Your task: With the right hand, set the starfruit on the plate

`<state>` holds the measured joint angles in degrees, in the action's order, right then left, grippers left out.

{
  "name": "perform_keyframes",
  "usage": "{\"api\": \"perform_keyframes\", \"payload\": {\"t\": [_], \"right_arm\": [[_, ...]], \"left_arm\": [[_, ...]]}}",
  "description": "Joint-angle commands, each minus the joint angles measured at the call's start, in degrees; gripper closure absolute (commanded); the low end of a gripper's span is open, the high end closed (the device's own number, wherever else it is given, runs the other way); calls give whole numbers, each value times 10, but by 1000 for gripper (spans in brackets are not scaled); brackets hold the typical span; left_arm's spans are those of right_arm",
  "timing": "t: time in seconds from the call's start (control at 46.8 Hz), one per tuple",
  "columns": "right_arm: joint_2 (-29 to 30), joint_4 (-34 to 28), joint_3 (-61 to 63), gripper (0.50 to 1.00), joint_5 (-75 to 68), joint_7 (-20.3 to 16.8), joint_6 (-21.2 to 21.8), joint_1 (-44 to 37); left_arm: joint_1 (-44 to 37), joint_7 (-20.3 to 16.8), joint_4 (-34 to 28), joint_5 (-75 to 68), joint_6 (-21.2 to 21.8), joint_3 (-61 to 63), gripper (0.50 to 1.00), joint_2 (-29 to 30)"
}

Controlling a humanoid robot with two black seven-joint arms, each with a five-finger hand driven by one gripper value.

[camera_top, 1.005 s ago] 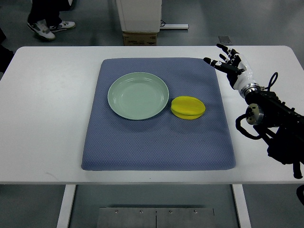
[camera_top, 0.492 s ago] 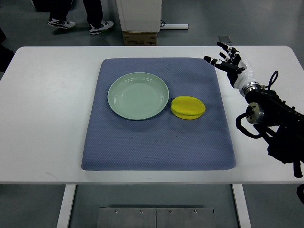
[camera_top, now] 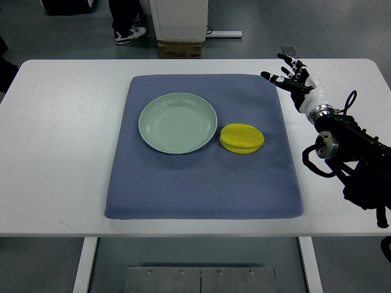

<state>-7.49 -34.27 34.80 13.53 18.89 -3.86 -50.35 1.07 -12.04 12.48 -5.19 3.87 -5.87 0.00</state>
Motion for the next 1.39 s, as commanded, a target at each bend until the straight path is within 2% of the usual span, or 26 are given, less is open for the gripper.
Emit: {"api": "perform_keyframes", "payload": {"t": [0.0,1.005,1.368], "right_arm": [[-1,0,0,500,0,0,0,0],[-7,-1,-26,500,4,1,0,-5],[-12,-2,-81,500,5,0,0,-34]], "left_arm": [[0,0,0,0,0,0,500,0],[0,0,0,0,0,0,500,0],[0,0,0,0,0,0,500,0]]}}
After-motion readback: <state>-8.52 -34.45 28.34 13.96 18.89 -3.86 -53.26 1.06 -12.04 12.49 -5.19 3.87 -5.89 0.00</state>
